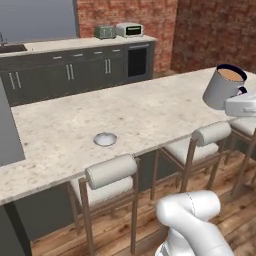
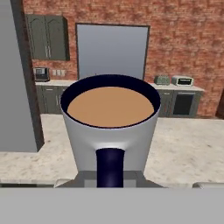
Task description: Pick the cup of tea, navigate to the dining table, and place it on the saucer.
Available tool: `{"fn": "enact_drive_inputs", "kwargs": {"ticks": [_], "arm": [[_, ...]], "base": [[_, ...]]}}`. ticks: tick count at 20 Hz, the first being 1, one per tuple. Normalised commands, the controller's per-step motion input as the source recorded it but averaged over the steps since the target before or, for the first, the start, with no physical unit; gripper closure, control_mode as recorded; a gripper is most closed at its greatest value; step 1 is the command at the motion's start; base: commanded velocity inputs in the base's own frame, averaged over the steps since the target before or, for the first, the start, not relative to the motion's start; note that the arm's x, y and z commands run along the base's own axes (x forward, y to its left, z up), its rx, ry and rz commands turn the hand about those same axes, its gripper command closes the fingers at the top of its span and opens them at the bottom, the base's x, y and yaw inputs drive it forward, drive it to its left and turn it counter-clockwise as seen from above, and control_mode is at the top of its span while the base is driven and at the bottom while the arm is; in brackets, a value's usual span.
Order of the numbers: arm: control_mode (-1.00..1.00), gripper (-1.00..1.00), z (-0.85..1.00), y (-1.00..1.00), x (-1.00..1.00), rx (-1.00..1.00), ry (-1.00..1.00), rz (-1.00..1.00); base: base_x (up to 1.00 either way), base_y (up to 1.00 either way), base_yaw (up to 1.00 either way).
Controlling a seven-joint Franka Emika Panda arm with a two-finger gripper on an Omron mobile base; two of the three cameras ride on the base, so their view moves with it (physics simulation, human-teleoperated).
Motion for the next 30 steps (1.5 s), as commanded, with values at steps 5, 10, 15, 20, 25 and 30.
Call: {"fn": "enact_drive_inputs", "kwargs": {"ticks": [5,10,15,20,25,30], "arm": [[1.0,1.0,0.0,0.0,0.0,0.0,0.0,0.0],[1.0,1.0,0.0,0.0,0.0,0.0,0.0,0.0],[1.0,1.0,0.0,0.0,0.0,0.0,0.0,0.0],[1.0,1.0,0.0,0.0,0.0,0.0,0.0,0.0],[1.0,1.0,0.0,0.0,0.0,0.0,0.0,0.0],[1.0,1.0,0.0,0.0,0.0,0.0,0.0,0.0]], "base": [[0.18,-0.12,0.41],[0.7,0.07,0.19],[1.0,-0.01,0.07],[0.86,-0.01,0.04],[0.27,0.0,0.03],[0.0,0.0,0.0]]}}
